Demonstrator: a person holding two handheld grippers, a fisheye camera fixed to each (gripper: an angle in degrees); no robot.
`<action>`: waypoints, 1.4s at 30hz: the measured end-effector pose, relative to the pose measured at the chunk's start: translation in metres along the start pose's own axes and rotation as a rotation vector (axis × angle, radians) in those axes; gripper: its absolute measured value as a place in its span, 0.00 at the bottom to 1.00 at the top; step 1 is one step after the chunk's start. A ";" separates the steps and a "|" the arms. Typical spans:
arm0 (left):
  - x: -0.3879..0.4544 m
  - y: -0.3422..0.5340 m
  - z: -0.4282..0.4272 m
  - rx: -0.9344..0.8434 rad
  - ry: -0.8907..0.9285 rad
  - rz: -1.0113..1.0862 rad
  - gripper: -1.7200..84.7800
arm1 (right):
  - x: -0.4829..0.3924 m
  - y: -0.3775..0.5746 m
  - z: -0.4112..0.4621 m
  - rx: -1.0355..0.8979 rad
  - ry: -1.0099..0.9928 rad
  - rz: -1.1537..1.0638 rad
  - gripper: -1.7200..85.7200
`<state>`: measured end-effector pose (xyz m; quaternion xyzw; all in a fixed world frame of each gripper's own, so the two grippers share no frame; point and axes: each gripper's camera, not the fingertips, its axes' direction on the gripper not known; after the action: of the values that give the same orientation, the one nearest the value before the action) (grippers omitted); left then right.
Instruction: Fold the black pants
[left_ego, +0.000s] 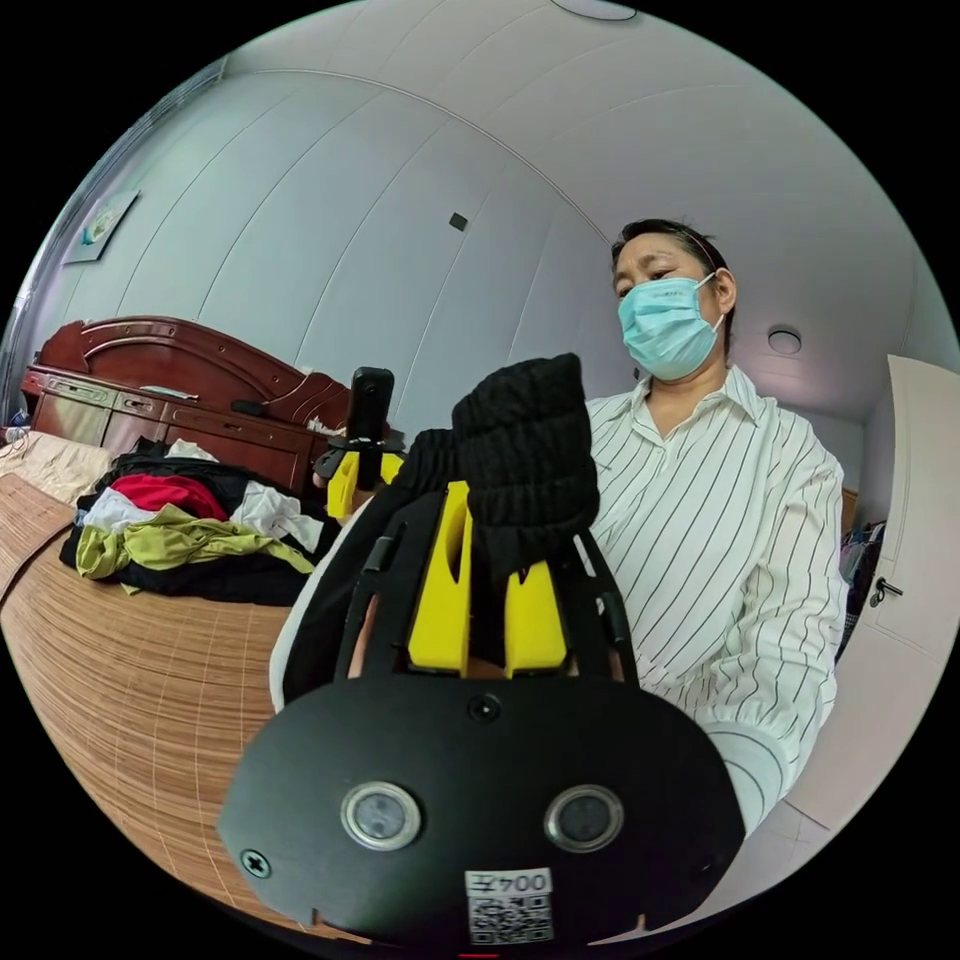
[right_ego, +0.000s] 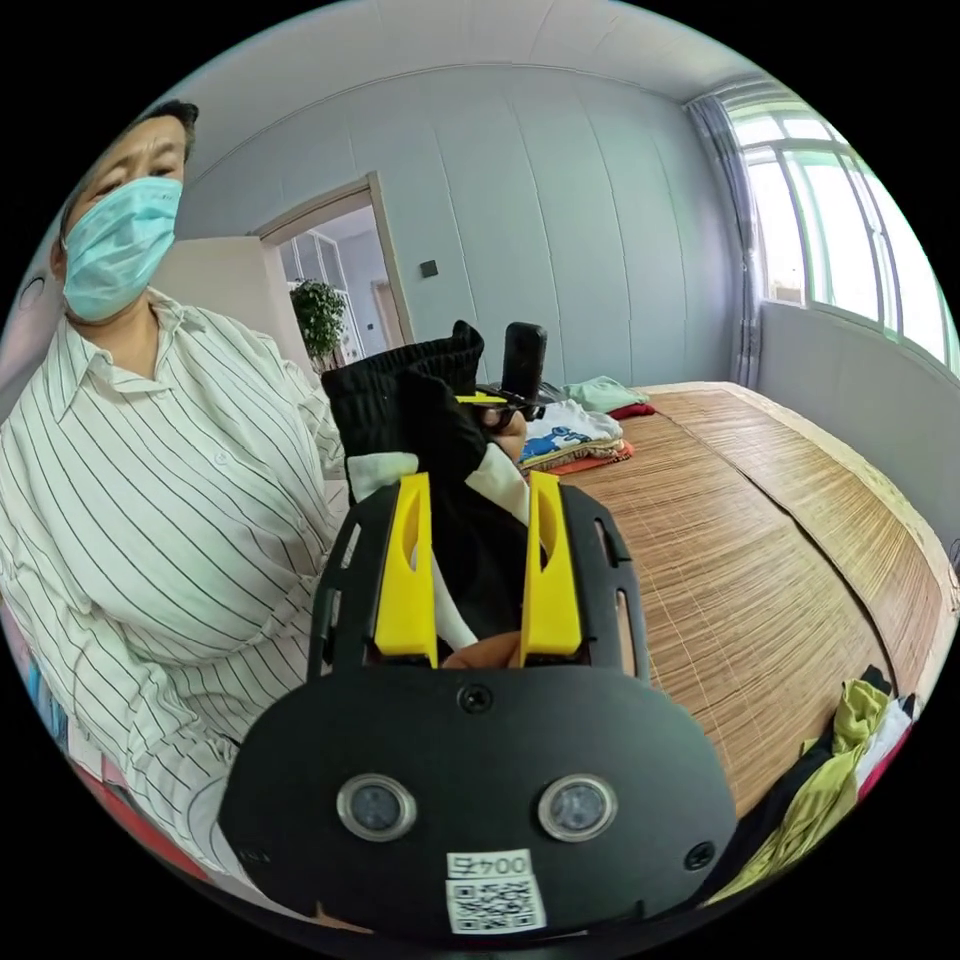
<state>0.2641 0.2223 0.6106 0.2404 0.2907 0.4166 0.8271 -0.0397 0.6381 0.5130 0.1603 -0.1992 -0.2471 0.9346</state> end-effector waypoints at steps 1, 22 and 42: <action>-0.002 0.001 -0.003 0.013 0.008 0.001 0.01 | -0.001 -0.003 -0.001 0.003 0.009 -0.021 0.17; -0.063 0.049 -0.088 0.179 -0.436 -0.315 0.14 | 0.084 0.078 -0.037 0.332 -0.026 0.352 0.06; -0.093 0.151 -0.035 0.341 -0.673 -0.711 0.23 | 0.127 0.170 -0.026 0.364 0.227 0.769 0.06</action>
<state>0.1121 0.2316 0.7078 0.3788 0.1360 -0.0441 0.9144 0.1409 0.7167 0.5950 0.2628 -0.1806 0.1772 0.9311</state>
